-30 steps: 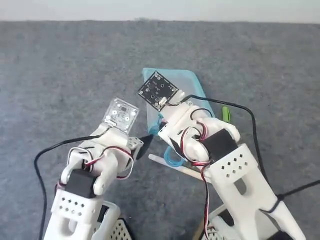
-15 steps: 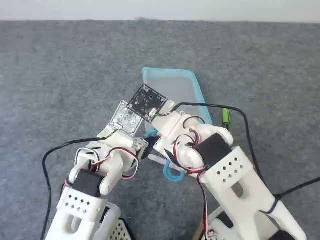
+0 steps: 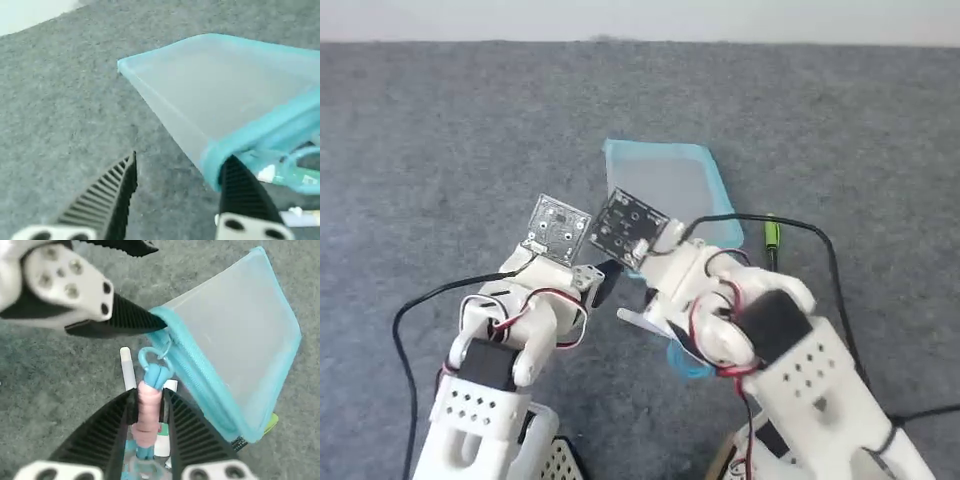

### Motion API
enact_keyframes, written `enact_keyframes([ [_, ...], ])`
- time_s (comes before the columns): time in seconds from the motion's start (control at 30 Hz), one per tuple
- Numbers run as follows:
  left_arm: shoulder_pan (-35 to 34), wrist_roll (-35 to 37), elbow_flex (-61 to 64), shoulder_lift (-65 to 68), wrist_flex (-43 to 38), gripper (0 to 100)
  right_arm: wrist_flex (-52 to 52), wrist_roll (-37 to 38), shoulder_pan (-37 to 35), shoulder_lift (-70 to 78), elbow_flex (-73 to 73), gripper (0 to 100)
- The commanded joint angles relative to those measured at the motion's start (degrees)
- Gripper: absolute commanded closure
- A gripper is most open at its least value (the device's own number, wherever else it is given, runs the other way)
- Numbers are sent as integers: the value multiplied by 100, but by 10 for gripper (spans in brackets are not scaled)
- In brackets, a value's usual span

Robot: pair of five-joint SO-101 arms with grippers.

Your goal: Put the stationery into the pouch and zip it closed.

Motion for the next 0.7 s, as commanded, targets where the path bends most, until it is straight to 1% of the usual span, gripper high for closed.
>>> enact_keyframes([
  [0.0, -44, 123, -57, -114, -202, 750, 171, 176, -110, -426, -229, 991],
  [0.17, -44, 132, -48, -114, -202, 750, 242, 193, -119, -453, -229, 991],
  [0.27, -44, 141, 31, -114, -369, 765, 242, 193, -119, -453, -229, 991],
  [0.43, 9, 141, 391, -114, -958, 888, 242, 202, -119, -444, -229, 991],
  [0.53, 9, 141, 418, -114, -1029, 982, 215, 202, -119, -391, -176, 991],
  [0.67, 9, 141, 409, -114, -1020, 989, 4, 202, -119, -391, 97, 991],
])
